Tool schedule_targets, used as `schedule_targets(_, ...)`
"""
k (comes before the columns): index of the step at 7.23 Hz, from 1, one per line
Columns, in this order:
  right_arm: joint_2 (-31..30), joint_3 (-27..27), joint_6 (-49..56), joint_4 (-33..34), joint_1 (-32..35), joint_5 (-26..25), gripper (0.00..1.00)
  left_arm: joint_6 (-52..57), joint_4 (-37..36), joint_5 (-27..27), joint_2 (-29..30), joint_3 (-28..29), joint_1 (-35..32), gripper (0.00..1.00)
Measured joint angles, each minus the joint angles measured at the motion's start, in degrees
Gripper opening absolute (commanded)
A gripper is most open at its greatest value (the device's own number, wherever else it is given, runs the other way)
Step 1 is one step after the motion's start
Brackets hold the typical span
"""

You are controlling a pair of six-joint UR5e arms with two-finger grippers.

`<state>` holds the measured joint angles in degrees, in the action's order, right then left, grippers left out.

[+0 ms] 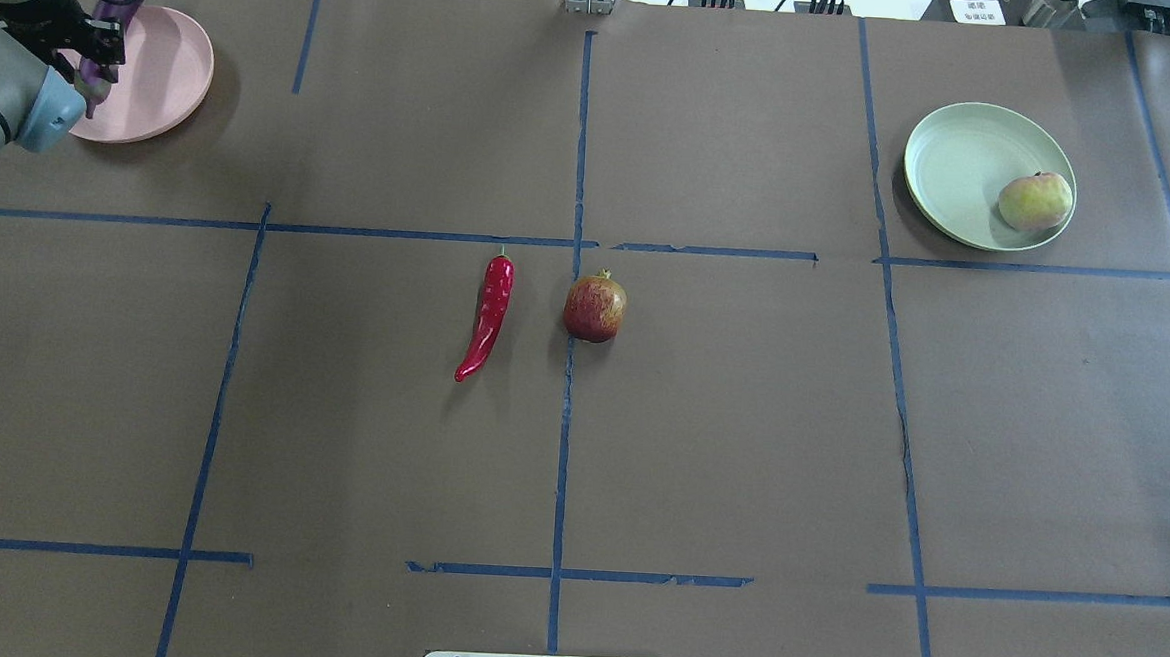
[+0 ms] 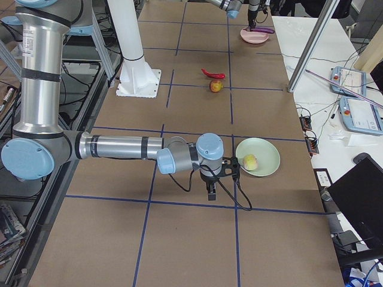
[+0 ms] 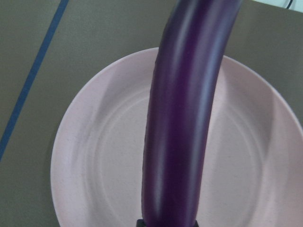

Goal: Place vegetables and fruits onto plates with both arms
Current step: 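Release the eggplant on the pink plate while the right gripper moves toward the pomegranate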

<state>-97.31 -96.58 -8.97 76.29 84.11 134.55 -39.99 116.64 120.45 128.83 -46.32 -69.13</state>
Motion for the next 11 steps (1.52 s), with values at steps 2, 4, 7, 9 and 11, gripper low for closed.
schedule_targets(2, -0.02, -0.36, -0.09, -0.14, -0.06, 0.39, 1.00, 6.08, 0.18, 7.12, -4.41, -5.86, -3.48, 1.00)
schedule_targets(4, 0.62, -1.69, -0.55, -0.17, -0.31, 1.49, 1.00, 9.77, -2.04, 9.72, -9.14, -15.30, -5.60, 1.00)
schedule_targets(7, 7.26, -5.45, -6.06, 0.01, -6.22, 3.55, 1.00, 17.61, -15.03, 10.24, -13.96, -29.95, -6.05, 1.00)
schedule_targets(9, 14.92, -5.64, -15.71, 0.57, -13.85, 2.53, 1.00, 18.43, -21.52, 10.13, -14.90, -35.77, -5.85, 1.00)
schedule_targets(11, 23.87, -5.50, -26.10, 4.13, -22.76, -2.33, 1.00, 18.38, -22.30, 10.36, -15.88, -37.15, -5.58, 1.00)
